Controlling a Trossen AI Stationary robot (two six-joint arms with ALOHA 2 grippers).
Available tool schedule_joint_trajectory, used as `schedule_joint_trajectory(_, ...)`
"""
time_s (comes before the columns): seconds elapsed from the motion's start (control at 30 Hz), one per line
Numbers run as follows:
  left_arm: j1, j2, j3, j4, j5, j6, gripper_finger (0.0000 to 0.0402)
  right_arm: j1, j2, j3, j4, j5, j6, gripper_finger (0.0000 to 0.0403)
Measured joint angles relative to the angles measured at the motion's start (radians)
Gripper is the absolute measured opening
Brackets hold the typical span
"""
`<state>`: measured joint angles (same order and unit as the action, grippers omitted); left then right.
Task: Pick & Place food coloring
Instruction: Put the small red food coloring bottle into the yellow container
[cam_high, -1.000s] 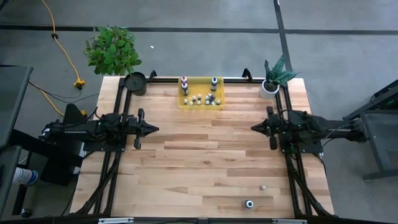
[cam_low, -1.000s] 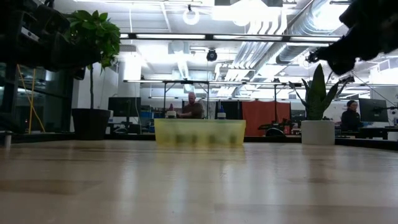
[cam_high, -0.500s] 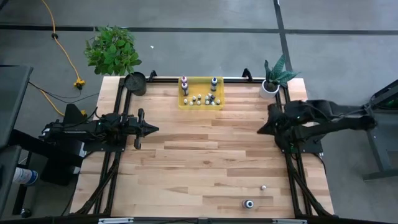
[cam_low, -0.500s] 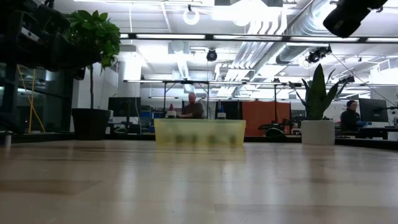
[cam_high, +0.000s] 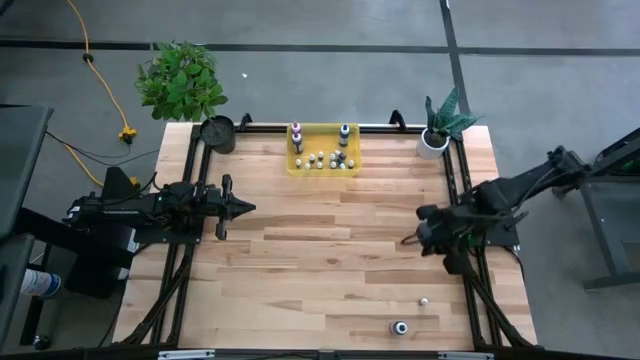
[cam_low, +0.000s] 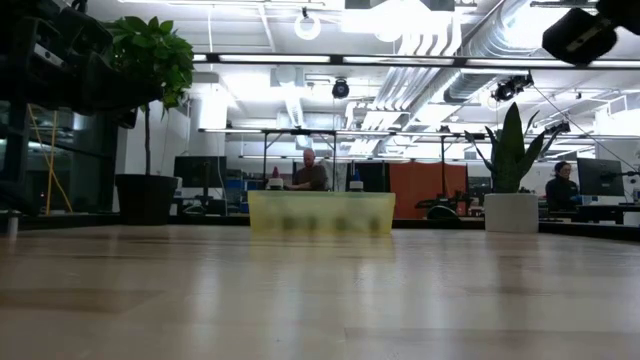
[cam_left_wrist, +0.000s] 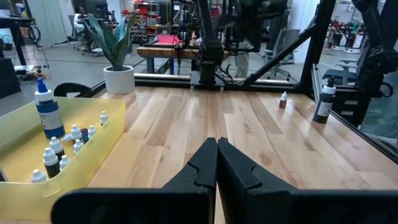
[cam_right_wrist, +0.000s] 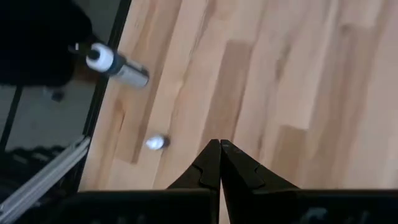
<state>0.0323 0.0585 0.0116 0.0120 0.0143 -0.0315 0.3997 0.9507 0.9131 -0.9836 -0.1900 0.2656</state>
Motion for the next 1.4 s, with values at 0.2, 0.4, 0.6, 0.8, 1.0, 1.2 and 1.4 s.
schedule_joint_trajectory(0.2,0.000,0.000,0.000,0.000,0.000,0.000,0.0000,0.093,0.127,0.000,-0.005,0.000,0.143,0.0010)
schedule_joint_trajectory(0.4,0.000,0.000,0.000,0.000,0.000,0.000,0.0000,0.158,0.235,0.000,-0.019,0.007,0.424,0.0062)
schedule_joint_trajectory(0.6,0.000,0.000,0.000,0.000,0.000,0.000,0.0000,0.266,0.281,0.000,-0.022,0.019,0.762,0.0131)
schedule_joint_trajectory(0.8,0.000,0.000,0.000,0.000,0.000,0.000,0.0000,0.395,0.304,0.000,-0.017,0.057,1.073,0.0170)
schedule_joint_trajectory(1.0,0.000,0.000,0.000,0.000,0.000,0.000,0.0000,0.499,0.338,0.000,0.059,0.149,1.263,0.0179)
schedule_joint_trajectory(1.2,0.000,0.000,0.000,0.000,0.000,0.000,0.0000,0.560,0.418,0.000,0.167,0.249,1.205,0.0179)
schedule_joint_trajectory(1.4,0.000,0.000,0.000,0.000,0.000,0.000,0.0000,0.592,0.503,0.000,0.175,0.255,1.164,0.0179)
